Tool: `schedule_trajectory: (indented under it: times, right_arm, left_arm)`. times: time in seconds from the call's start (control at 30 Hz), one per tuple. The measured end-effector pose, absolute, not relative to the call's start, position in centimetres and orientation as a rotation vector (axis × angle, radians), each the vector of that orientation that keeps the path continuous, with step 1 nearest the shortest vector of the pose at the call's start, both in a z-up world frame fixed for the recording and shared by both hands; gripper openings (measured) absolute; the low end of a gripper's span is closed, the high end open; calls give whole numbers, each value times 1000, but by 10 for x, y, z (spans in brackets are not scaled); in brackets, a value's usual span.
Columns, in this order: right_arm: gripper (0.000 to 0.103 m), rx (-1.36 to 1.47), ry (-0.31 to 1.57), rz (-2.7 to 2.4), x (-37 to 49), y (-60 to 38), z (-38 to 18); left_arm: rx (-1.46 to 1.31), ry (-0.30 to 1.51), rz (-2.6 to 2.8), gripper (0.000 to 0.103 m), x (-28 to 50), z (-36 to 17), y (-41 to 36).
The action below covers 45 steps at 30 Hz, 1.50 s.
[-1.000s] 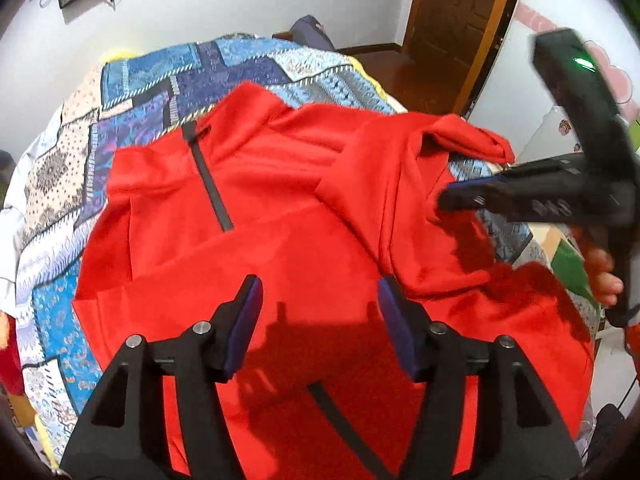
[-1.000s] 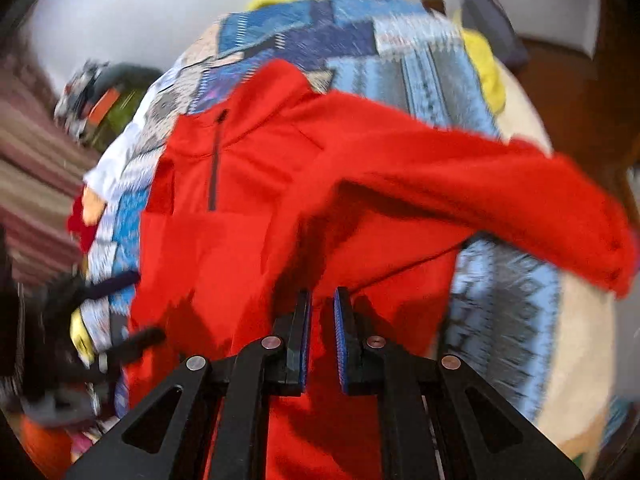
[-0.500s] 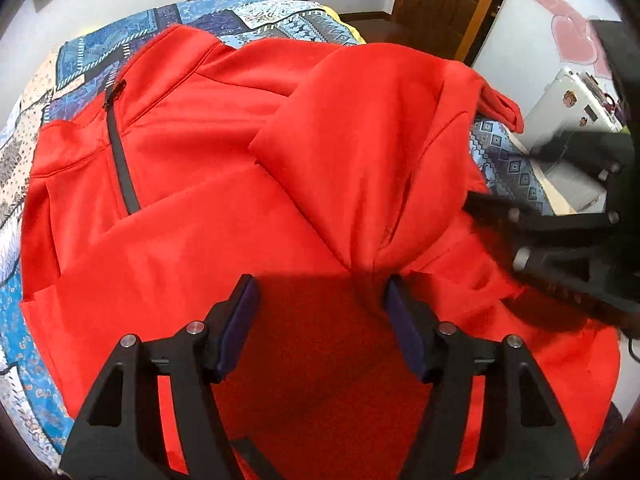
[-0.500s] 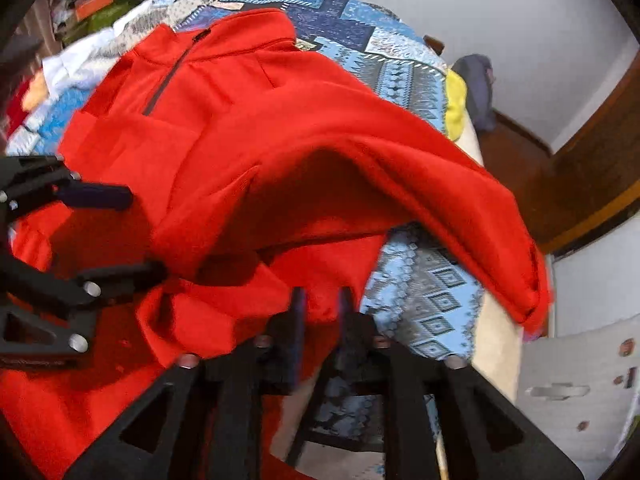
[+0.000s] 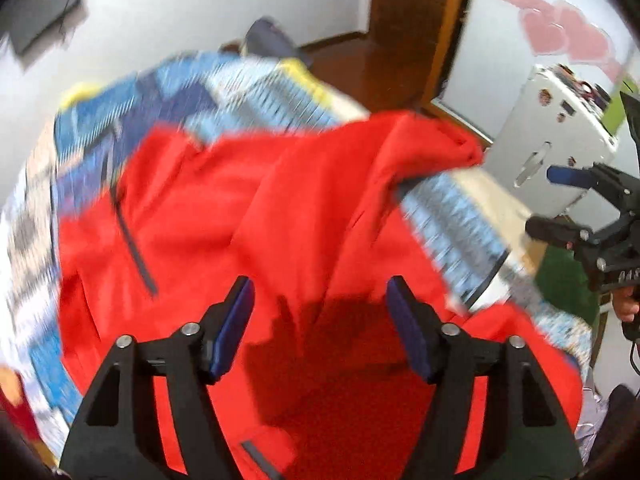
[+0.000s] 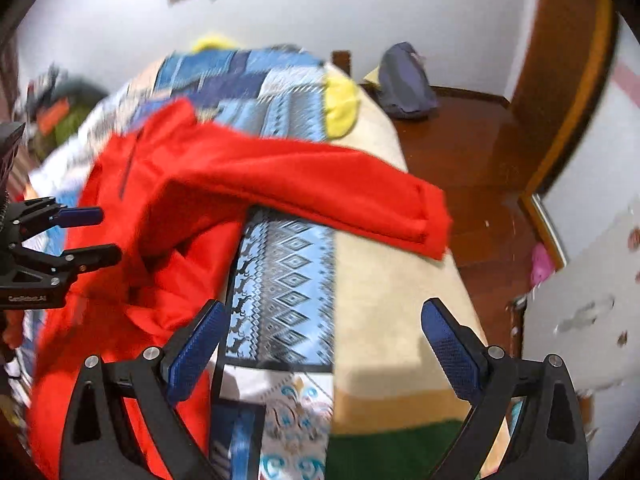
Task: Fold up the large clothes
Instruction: 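Grasp and lift a fold of the jacket with the left gripper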
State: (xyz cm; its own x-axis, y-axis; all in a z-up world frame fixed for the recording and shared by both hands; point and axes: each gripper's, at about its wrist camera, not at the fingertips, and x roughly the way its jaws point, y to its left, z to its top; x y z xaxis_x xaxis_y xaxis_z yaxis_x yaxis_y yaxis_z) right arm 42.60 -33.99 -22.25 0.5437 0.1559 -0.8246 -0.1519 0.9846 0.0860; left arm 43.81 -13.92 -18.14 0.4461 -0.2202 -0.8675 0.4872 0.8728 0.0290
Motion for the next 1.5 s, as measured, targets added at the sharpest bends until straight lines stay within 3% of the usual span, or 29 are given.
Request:
schedule_trajectory:
  times: [0.07, 0.17, 0.53, 0.6, 0.63, 0.7, 0.73, 0.77, 0.8, 0.83, 1.0, 1.3, 1.5]
  right_arm:
    - [98, 37, 949, 171, 416, -351, -210]
    - [98, 81, 904, 160, 404, -367, -197]
    - [98, 263, 884, 68, 381, -435, -200]
    - [98, 281, 906, 47, 380, -444, -208]
    - [98, 291, 910, 36, 379, -447, -212]
    - [98, 311, 916, 24, 378, -454, -216]
    - [98, 321, 918, 21, 378, -457, -217]
    - [98, 333, 922, 18, 379, -459, -219]
    - [98, 346, 925, 18, 379, -460, -220]
    - [98, 355, 927, 19, 380, -461, -220]
    - [98, 360, 941, 47, 390, -450, -220]
    - [98, 259, 948, 166, 419, -378, -202]
    - [98, 140, 957, 270, 443, -303, -196]
  left_arm:
    - [346, 972, -470, 88, 442, -169, -166]
    - [459, 920, -495, 95, 451, -169, -211]
    - [579, 1038, -602, 95, 505, -240, -326]
    - [604, 1060, -583, 83, 511, -254, -332]
    - [617, 1078, -564, 68, 515, -263, -336]
    - [621, 1053, -555, 62, 514, -268, -336]
    - [621, 1036, -562, 47, 512, -266, -336]
    - [621, 1021, -557, 25, 510, -263, -337]
    - [615, 1005, -530, 11, 509, -258, -335]
    - [605, 1002, -512, 4, 509, -255, -335]
    - [466, 923, -491, 4, 507, -201, -302]
    - [171, 740, -387, 4, 479, -60, -161]
    - [91, 701, -232, 4, 437, -45, -37]
